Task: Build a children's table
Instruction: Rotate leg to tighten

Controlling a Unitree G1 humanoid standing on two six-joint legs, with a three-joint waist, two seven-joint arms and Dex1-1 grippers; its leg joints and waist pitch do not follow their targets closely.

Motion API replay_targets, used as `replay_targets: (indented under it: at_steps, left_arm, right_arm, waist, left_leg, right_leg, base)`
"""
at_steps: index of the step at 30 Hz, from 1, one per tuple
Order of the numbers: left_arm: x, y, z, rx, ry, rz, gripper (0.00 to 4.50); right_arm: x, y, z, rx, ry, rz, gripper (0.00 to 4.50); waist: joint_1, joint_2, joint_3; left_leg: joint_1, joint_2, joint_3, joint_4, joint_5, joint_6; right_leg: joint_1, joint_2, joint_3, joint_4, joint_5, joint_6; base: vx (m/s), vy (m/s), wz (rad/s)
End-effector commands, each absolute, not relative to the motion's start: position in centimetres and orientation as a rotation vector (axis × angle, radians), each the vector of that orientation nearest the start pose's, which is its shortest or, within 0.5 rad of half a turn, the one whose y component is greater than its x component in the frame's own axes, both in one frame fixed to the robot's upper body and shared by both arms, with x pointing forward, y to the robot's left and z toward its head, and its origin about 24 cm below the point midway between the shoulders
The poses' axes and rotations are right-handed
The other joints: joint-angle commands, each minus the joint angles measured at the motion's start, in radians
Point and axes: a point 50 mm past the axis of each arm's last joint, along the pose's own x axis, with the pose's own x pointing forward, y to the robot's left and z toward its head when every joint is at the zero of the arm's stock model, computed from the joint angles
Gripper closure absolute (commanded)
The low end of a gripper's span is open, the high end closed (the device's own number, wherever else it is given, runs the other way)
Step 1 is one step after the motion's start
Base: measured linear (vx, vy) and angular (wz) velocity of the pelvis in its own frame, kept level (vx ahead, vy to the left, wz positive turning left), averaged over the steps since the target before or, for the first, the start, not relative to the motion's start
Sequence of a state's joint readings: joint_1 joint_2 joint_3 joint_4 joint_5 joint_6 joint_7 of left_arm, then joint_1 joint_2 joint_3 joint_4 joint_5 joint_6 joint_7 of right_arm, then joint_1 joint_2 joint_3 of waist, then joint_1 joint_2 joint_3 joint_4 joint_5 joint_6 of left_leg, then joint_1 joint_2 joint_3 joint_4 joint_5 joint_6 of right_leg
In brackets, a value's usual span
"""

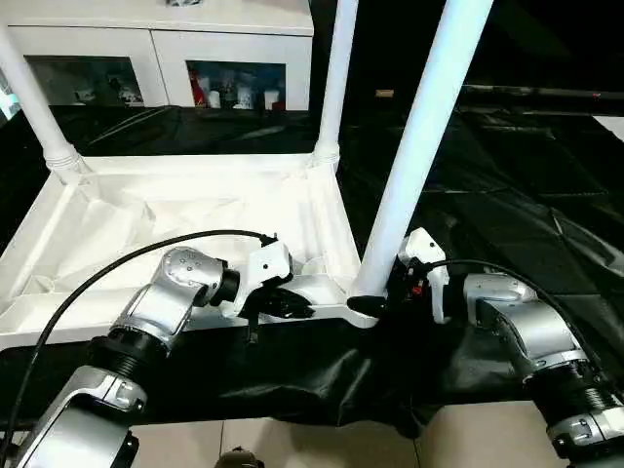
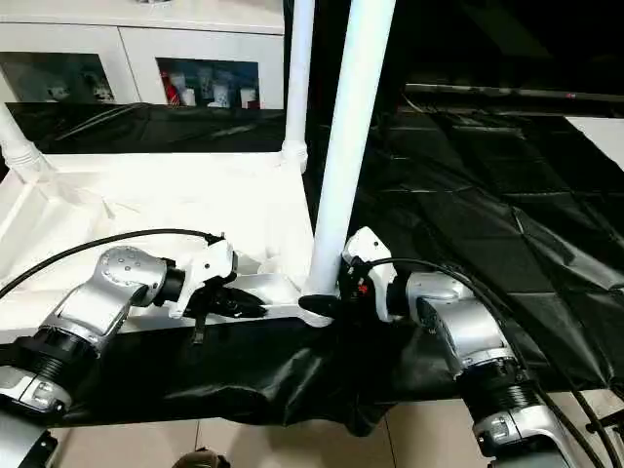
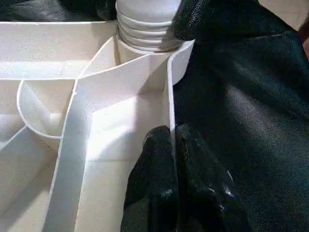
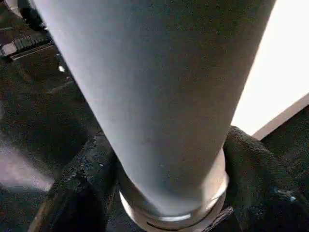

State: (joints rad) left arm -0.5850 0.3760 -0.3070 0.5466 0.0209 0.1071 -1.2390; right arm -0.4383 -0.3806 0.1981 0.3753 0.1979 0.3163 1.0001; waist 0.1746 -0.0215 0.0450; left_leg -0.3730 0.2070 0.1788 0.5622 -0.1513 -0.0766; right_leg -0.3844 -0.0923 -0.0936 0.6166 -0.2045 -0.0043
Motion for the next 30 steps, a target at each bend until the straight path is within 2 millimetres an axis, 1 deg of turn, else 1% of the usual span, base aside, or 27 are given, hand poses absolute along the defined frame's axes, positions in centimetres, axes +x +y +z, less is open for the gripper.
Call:
replay_targets:
  at_steps: [1, 2, 3, 4, 5, 6, 7, 8, 9, 10, 11, 12, 13, 14, 15, 16, 17, 18, 20, 21, 22, 23, 24, 27, 28, 29, 30]
  left_arm:
    - [32.1, 11.8, 6.1, 0.403, 0.399, -1.311, 4.50]
    - [32.6, 11.6, 6.1, 0.400, 0.398, -1.261, 4.50]
    - [33.3, 11.4, 6.1, 0.404, 0.396, -1.183, 4.50]
    - [33.3, 11.4, 6.1, 0.404, 0.396, -1.183, 4.50]
    - [34.4, 10.9, 6.0, 0.408, 0.399, -1.042, 4.50]
    - [34.8, 10.8, 6.0, 0.406, 0.400, -1.001, 4.50]
    - [35.0, 10.3, 6.0, 0.390, 0.402, -0.972, 4.50]
    - [35.2, 9.5, 5.9, 0.371, 0.407, -0.942, 4.50]
    - [35.2, 9.1, 5.8, 0.371, 0.407, -0.930, 4.50]
    - [35.3, 8.8, 5.8, 0.372, 0.407, -0.925, 4.50]
    - [35.3, 8.0, 5.8, 0.372, 0.404, -0.920, 4.50]
    - [35.2, 7.0, 5.8, 0.367, 0.396, -0.924, 4.50]
    - [35.0, 6.1, 5.7, 0.360, 0.393, -0.944, 4.50]
    - [34.8, 5.4, 5.6, 0.355, 0.392, -0.962, 4.50]
    - [34.8, 5.2, 5.6, 0.353, 0.392, -0.967, 4.50]
    - [34.7, 5.0, 5.6, 0.356, 0.391, -0.981, 4.50]
    - [34.6, 4.9, 5.6, 0.364, 0.390, -0.993, 4.50]
    - [34.6, 5.0, 5.6, 0.368, 0.389, -0.999, 4.50]
    - [34.8, 5.4, 5.6, 0.378, 0.388, -1.000, 4.50]
    - [34.8, 5.6, 5.6, 0.384, 0.387, -0.999, 4.50]
    - [34.9, 6.3, 5.5, 0.397, 0.390, -1.006, 4.50]
    - [34.9, 6.5, 5.5, 0.404, 0.390, -1.012, 4.50]
    - [34.9, 6.7, 5.5, 0.406, 0.389, -1.020, 4.50]
    - [34.5, 7.6, 5.5, 0.423, 0.386, -1.082, 4.50]
    - [34.4, 7.8, 5.5, 0.425, 0.387, -1.100, 4.50]
    - [34.3, 8.1, 5.6, 0.426, 0.388, -1.124, 4.50]
    - [34.0, 8.6, 5.8, 0.437, 0.368, -1.190, 4.50]
  right_arm:
    - [30.7, -14.2, 4.0, -0.106, 0.428, 0.990, 1.75]
    - [31.1, -14.1, 3.7, -0.083, 0.426, 0.929, 1.76]
    - [31.6, -13.9, 3.4, -0.035, 0.429, 0.841, 1.76]
    - [31.6, -13.9, 3.4, -0.035, 0.429, 0.841, 1.76]
    - [32.2, -13.3, 2.7, 0.028, 0.437, 0.703, 1.77]
    - [32.4, -13.2, 2.5, 0.040, 0.439, 0.664, 1.77]
    - [32.6, -12.9, 2.3, 0.065, 0.443, 0.603, 1.77]
    - [32.9, -12.5, 1.9, 0.107, 0.456, 0.516, 1.78]
    - [33.0, -12.3, 1.7, 0.130, 0.464, 0.472, 1.78]
    - [33.1, -12.1, 1.6, 0.143, 0.468, 0.445, 1.78]
    - [33.3, -11.6, 1.4, 0.168, 0.475, 0.388, 1.78]
    - [33.6, -10.9, 1.3, 0.195, 0.479, 0.338, 1.78]
    - [33.7, -10.3, 1.2, 0.200, 0.480, 0.323, 1.78]
    - [33.8, -9.6, 1.2, 0.193, 0.476, 0.320, 1.78]
    - [33.8, -9.5, 1.2, 0.190, 0.475, 0.321, 1.78]
    - [33.9, -9.1, 1.4, 0.176, 0.469, 0.333, 1.78]
    - [34.0, -8.8, 1.6, 0.167, 0.460, 0.348, 1.78]
    - [34.0, -8.6, 1.8, 0.166, 0.452, 0.363, 1.43]
    - [34.2, -8.4, 2.3, 0.166, 0.430, 0.394, 1.08]
    - [34.3, -8.5, 2.4, 0.162, 0.424, 0.396, 1.06]
    - [34.4, -9.0, 2.7, 0.131, 0.404, 0.416, 0.99]
    - [34.4, -9.3, 2.8, 0.111, 0.394, 0.424, 0.99]
    - [34.5, -9.5, 2.9, 0.099, 0.386, 0.427, 0.99]
    - [34.5, -10.8, 3.4, 0.061, 0.350, 0.479, 0.99]
    - [34.4, -11.1, 3.6, 0.057, 0.345, 0.507, 0.99]
    - [34.2, -11.4, 3.8, 0.050, 0.338, 0.544, 0.99]
    - [33.6, -12.1, 4.2, 0.025, 0.331, 0.640, 0.99]
  waist:
    - [-0.001, -0.007, -0.060]
    - [-0.002, -0.006, -0.059]
    - [-0.001, -0.011, -0.058]
    - [-0.003, -0.009, -0.056]
    - [-0.005, 0.001, -0.058]
    - [-0.006, -0.002, -0.057]
    - [-0.007, -0.003, -0.058]
    - [-0.008, -0.001, -0.059]
    - [-0.009, 0.003, -0.059]
    - [-0.009, 0.002, -0.062]
    - [-0.010, 0.005, -0.062]
    - [-0.012, 0.013, -0.064]
    - [-0.014, 0.010, -0.063]
    - [-0.015, 0.014, -0.064]
    - [-0.016, 0.012, -0.064]
    - [-0.014, 0.017, -0.065]
    - [-0.015, 0.015, -0.065]
    - [-0.017, 0.020, -0.064]
    - [-0.018, 0.020, -0.064]
    - [-0.018, 0.024, -0.064]
    - [-0.019, 0.024, -0.063]
    - [-0.020, 0.021, -0.063]
    - [-0.021, 0.022, -0.063]
    - [-0.024, 0.020, -0.066]
    - [-0.022, 0.015, -0.066]
    - [-0.022, 0.018, -0.068]
    - [-0.022, 0.012, -0.068]
  left_leg:
    - [0.015, 0.030, -0.007, -0.059, -0.213, 0.004]
    - [0.015, 0.030, -0.009, -0.060, -0.221, 0.000]
    - [0.018, 0.030, -0.009, -0.062, -0.238, -0.006]
    - [0.020, 0.029, -0.008, -0.063, -0.253, -0.011]
    - [0.021, 0.031, -0.014, -0.068, -0.279, -0.033]
    - [0.023, 0.031, -0.013, -0.069, -0.288, -0.039]
    - [0.025, 0.032, -0.014, -0.068, -0.294, -0.044]
    - [0.023, 0.031, -0.015, -0.070, -0.293, -0.051]
    - [0.023, 0.031, -0.016, -0.070, -0.293, -0.055]
    - [0.023, 0.030, -0.016, -0.069, -0.286, -0.055]
    - [0.022, 0.030, -0.015, -0.068, -0.278, -0.054]
    - [0.022, 0.030, -0.013, -0.066, -0.268, -0.052]
    - [0.021, 0.029, -0.013, -0.066, -0.265, -0.053]
    - [0.022, 0.027, -0.013, -0.065, -0.267, -0.055]
    - [0.021, 0.026, -0.012, -0.065, -0.265, -0.050]
    - [0.021, 0.026, -0.013, -0.065, -0.266, -0.045]
    - [0.020, 0.026, -0.012, -0.065, -0.266, -0.043]
    - [0.020, 0.025, -0.013, -0.066, -0.277, -0.043]
    - [0.021, 0.026, -0.014, -0.068, -0.292, -0.042]
    - [0.022, 0.026, -0.014, -0.068, -0.303, -0.043]
    - [0.022, 0.025, -0.014, -0.069, -0.308, -0.042]
    - [0.020, 0.025, -0.015, -0.070, -0.313, -0.042]
    - [0.020, 0.026, -0.015, -0.070, -0.305, -0.040]
    - [0.015, 0.026, -0.014, -0.067, -0.265, -0.029]
    - [0.015, 0.025, -0.014, -0.066, -0.253, -0.024]
    - [0.014, 0.025, -0.013, -0.063, -0.227, -0.012]
    - [0.012, 0.025, -0.012, -0.061, -0.209, 0.002]
  right_leg:
    - [0.040, -0.070, 0.053, -0.070, -0.147, -0.194]
    - [0.040, -0.072, 0.053, -0.072, -0.166, -0.192]
    - [0.037, -0.072, 0.053, -0.076, -0.209, -0.182]
    - [0.034, -0.072, 0.054, -0.080, -0.236, -0.178]
    - [0.036, -0.075, 0.054, -0.083, -0.285, -0.162]
    - [0.033, -0.074, 0.054, -0.087, -0.290, -0.158]
    - [0.031, -0.075, 0.054, -0.086, -0.287, -0.158]
    - [0.034, -0.074, 0.054, -0.085, -0.273, -0.156]
    - [0.033, -0.073, 0.055, -0.084, -0.252, -0.156]
    - [0.035, -0.073, 0.055, -0.081, -0.226, -0.161]
    - [0.036, -0.073, 0.055, -0.080, -0.212, -0.162]
    - [0.034, -0.072, 0.057, -0.079, -0.176, -0.166]
    - [0.034, -0.071, 0.057, -0.078, -0.166, -0.168]
    - [0.035, -0.069, 0.056, -0.079, -0.161, -0.169]
    - [0.038, -0.068, 0.055, -0.079, -0.155, -0.167]
    - [0.038, -0.067, 0.055, -0.078, -0.152, -0.163]
    - [0.039, -0.067, 0.055, -0.079, -0.149, -0.161]
    - [0.039, -0.065, 0.055, -0.082, -0.152, -0.156]
    - [0.039, -0.065, 0.055, -0.083, -0.168, -0.153]
    - [0.038, -0.066, 0.055, -0.084, -0.180, -0.152]
    - [0.038, -0.065, 0.055, -0.086, -0.186, -0.150]
    - [0.041, -0.065, 0.054, -0.087, -0.196, -0.145]
    - [0.040, -0.066, 0.054, -0.087, -0.191, -0.145]
    - [0.045, -0.065, 0.054, -0.079, -0.131, -0.161]
    - [0.048, -0.064, 0.052, -0.079, -0.116, -0.161]
    - [0.048, -0.064, 0.053, -0.073, -0.073, -0.169]
    - [0.051, -0.062, 0.051, -0.071, -0.039, -0.180]
  base:
    - [0.000, 0.000, 0.00]
    - [0.000, 0.000, 0.00]
    - [0.000, 0.000, 0.00]
    - [0.000, 0.000, 0.00]
    - [0.000, 0.000, 0.00]
    - [0.000, 0.000, 0.00]
    - [0.000, 0.000, 0.00]
    - [0.000, 0.000, 0.00]
    - [0.000, 0.000, 0.00]
    - [0.000, 0.000, 0.00]
    - [0.000, 0.000, 0.00]
    - [0.000, 0.000, 0.00]
    - [0.000, 0.000, 0.00]
    - [0.000, 0.000, 0.00]
    - [0.000, 0.000, 0.00]
    - [0.000, 0.000, 0.00]
    - [0.000, 0.000, 0.00]
    - [0.000, 0.000, 0.00]
    - [0.000, 0.000, 0.00]
    - [0.000, 0.000, 0.00]
    - [0.000, 0.000, 0.00]
    - [0.000, 0.000, 0.00]
    - [0.000, 0.000, 0.00]
    - [0.000, 0.000, 0.00]
    - [0.000, 0.000, 0.00]
    - [0.000, 0.000, 0.00]
    - [0.000, 0.000, 0.00]
